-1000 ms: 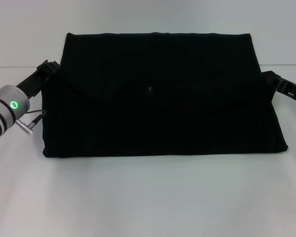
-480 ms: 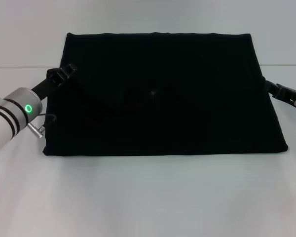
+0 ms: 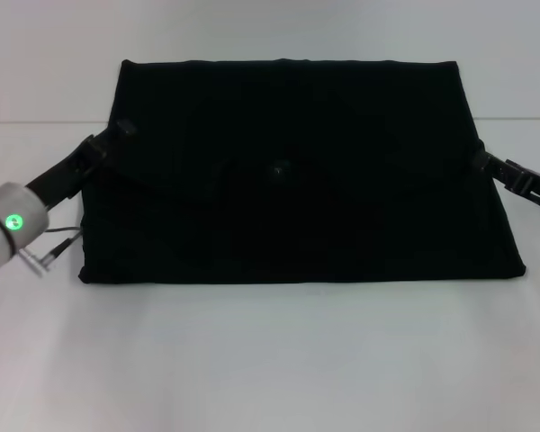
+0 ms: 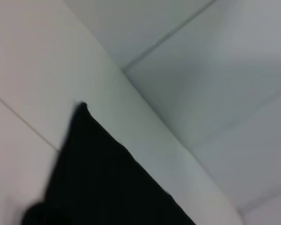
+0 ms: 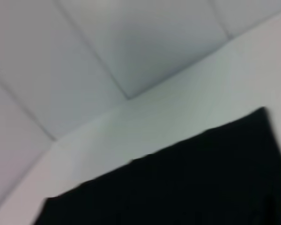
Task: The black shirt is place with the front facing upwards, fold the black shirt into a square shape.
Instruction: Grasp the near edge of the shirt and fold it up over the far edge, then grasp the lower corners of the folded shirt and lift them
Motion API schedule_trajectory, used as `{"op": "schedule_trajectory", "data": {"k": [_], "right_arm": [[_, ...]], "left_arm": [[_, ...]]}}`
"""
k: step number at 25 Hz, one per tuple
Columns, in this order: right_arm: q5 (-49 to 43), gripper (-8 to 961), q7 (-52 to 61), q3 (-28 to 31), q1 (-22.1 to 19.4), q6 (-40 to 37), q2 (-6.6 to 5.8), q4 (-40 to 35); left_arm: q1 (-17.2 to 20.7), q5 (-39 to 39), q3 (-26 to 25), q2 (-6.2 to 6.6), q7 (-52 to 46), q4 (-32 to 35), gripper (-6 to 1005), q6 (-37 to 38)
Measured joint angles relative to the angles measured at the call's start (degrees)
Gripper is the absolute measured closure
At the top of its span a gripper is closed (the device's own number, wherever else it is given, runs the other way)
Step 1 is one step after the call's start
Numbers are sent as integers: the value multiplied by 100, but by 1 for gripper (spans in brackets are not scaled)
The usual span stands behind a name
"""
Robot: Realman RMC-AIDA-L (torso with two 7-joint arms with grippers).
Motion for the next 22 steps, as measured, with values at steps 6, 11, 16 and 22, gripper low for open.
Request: {"op": "schedule_trajectory", "data": {"k": [6, 11, 16, 22], "right_arm": [[-60, 228, -250, -405, -529, -1706, -154, -185], [-66, 196, -378, -821, -800, -2468, -248, -299], [-73, 165, -445, -936, -876, -2496, -210, -322], [-77, 149, -511, -994, -863, -2360, -180, -295]], "left_arm": [[419, 96, 1377, 761, -1356, 70, 200, 1248], [553, 2193, 1322, 1202, -2648, 748, 156, 2107], [567, 2949, 1145, 1171, -2895, 1047, 157, 1993], [620, 2994, 851, 1168, -2915, 1056, 157, 1898]]}}
